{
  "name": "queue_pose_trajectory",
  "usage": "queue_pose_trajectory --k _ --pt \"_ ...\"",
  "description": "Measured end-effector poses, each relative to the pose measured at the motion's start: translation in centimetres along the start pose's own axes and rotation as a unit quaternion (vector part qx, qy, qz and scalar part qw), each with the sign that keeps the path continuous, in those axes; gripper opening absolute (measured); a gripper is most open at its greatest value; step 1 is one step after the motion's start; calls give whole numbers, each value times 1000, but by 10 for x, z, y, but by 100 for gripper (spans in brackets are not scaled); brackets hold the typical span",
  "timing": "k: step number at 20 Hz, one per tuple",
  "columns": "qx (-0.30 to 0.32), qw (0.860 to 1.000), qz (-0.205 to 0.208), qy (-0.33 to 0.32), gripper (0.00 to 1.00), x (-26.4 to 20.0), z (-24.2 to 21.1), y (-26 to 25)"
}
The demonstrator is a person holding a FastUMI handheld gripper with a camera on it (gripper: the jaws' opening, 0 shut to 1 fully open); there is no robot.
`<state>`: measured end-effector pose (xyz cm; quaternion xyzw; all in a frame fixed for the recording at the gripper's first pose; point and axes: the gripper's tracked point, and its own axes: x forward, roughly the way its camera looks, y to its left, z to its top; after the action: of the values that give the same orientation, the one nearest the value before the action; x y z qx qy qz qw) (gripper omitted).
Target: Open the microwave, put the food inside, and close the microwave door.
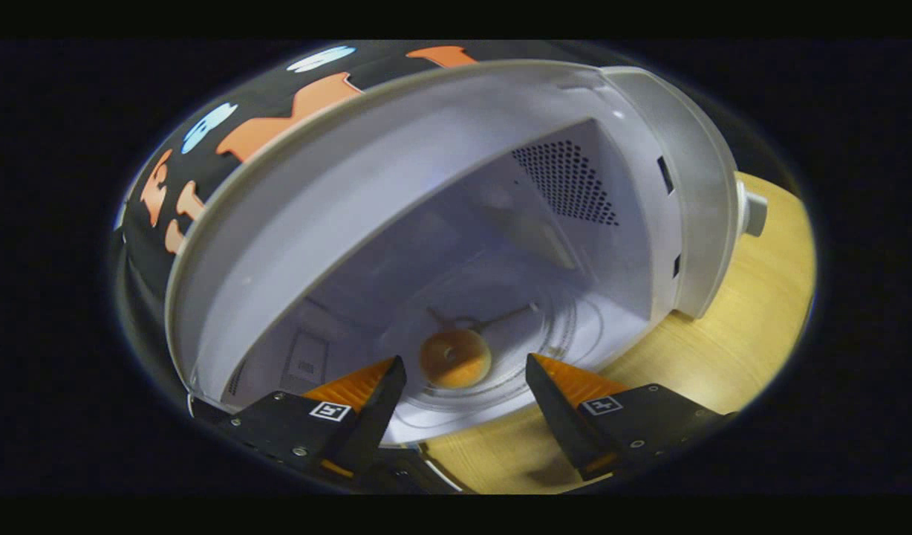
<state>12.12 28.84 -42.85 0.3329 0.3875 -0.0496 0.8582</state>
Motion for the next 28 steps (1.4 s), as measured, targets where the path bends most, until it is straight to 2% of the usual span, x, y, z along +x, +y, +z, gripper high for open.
queue_pose_trajectory --k 4,7,17,21,25,28 --pt "-77 997 21 -11 97 -70 5 -9" --pt "-116 993 16 -33 97 -121 12 -22" --pt "-172 980 29 -100 96 -263 28 13" --pt "-192 973 40 -118 96 -306 14 37" --pt "-201 970 70 -120 96 -334 -10 74" --pt "-232 961 86 -121 96 -349 -37 100"
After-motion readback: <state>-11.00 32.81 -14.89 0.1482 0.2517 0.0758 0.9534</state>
